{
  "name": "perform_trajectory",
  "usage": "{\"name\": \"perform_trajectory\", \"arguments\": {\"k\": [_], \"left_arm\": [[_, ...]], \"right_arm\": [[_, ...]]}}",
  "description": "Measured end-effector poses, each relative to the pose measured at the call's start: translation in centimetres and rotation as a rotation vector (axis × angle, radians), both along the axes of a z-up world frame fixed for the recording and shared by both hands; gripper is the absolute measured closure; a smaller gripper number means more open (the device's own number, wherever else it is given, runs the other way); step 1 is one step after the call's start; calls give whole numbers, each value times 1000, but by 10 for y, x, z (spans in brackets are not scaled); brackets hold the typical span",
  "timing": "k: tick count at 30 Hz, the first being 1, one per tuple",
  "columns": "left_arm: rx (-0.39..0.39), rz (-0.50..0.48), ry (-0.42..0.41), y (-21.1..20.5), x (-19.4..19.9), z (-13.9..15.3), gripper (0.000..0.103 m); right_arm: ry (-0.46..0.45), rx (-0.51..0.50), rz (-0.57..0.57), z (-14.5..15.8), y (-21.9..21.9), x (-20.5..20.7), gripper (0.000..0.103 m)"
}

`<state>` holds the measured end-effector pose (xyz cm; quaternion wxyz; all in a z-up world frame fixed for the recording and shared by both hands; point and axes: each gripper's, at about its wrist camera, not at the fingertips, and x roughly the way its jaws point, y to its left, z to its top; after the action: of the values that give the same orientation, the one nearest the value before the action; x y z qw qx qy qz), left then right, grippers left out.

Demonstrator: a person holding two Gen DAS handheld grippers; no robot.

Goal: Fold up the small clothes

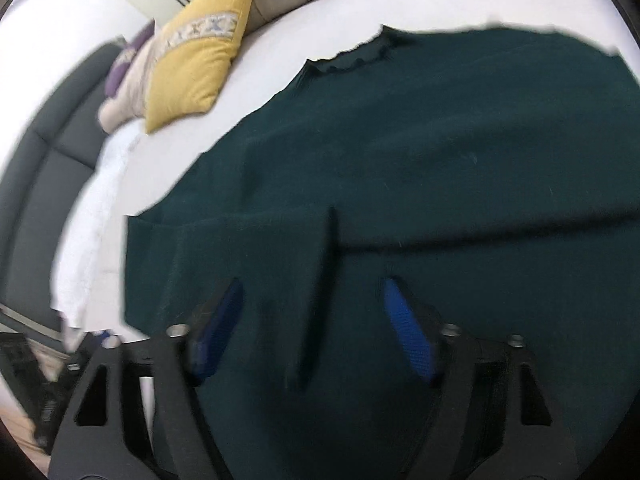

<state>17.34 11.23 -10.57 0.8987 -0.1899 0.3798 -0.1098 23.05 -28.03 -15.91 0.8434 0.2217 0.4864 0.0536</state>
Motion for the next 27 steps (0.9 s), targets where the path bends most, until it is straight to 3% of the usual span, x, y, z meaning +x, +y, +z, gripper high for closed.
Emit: {"name": "perform_trajectory", "arguments": {"k": [1, 2, 5, 12, 16, 19, 23, 27], "left_arm": [[2, 9, 4, 6, 2, -2, 28], [3, 18, 4, 10, 3, -3, 28], [0, 40, 14, 19, 14, -5, 28], [20, 58, -15, 14, 41, 10, 28], [66, 58, -18, -1, 70, 13, 28], [87, 51, 3, -14, 97, 11, 27], [162, 7, 63, -41, 129, -3, 27], [210, -13, 99, -61, 146, -19, 27]], "right_arm": [[6, -44, 13, 0, 6, 6, 60], [13, -79, 23, 1, 12, 9, 79], [2, -123, 42, 13, 17, 6, 97], [-184, -172, 106, 97, 2, -2, 98], [-239, -227, 86, 123, -28, 13, 98], [-185, -231, -8, 104, -75, 33, 98], [-18, -209, -133, 37, -135, 53, 98], [-66, -114, -170, 18, -152, 48, 96]]}}
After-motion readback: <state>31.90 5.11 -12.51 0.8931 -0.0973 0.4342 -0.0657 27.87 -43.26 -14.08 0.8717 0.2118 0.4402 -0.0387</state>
